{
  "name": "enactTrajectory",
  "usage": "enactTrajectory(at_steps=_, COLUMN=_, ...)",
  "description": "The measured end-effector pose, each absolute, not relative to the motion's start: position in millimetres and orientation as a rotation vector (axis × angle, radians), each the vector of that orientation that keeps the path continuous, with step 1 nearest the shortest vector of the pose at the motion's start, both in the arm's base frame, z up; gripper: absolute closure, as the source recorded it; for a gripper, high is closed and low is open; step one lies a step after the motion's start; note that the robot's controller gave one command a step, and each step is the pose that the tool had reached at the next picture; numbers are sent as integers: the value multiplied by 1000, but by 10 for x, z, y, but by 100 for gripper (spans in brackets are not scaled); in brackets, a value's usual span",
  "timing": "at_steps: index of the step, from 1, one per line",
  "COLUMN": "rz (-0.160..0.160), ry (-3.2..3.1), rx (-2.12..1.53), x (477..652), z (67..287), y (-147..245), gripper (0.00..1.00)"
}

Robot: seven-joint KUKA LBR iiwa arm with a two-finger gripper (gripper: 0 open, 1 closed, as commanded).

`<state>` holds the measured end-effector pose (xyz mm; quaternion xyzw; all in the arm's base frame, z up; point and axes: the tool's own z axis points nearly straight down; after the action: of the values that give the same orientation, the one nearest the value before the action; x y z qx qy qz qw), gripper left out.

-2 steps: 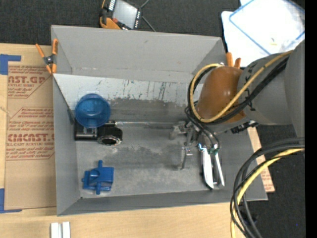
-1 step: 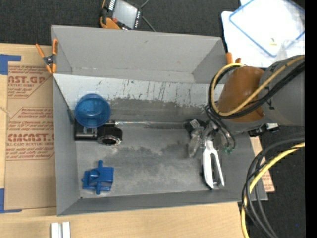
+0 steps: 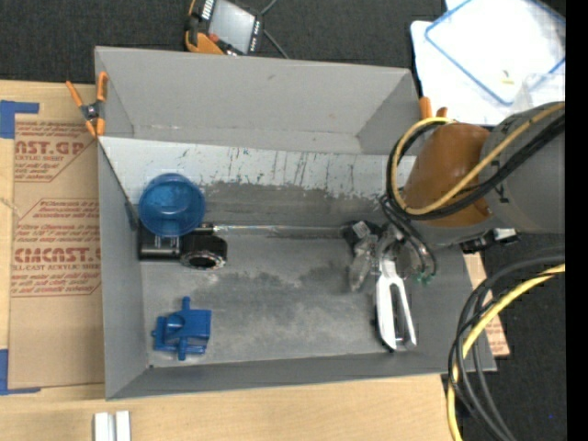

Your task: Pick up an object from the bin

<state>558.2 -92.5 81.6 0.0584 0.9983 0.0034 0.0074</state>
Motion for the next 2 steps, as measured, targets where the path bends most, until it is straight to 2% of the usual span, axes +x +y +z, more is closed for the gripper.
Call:
enactTrajectory(at_steps=1, rz=13, ry=3121, rx=161, x=5572, z=883, y=-723, gripper=100)
enactTrajectory(at_steps=2, rz=12, ry=3123, rx=115, x=5575, z=868, y=-751, gripper=100)
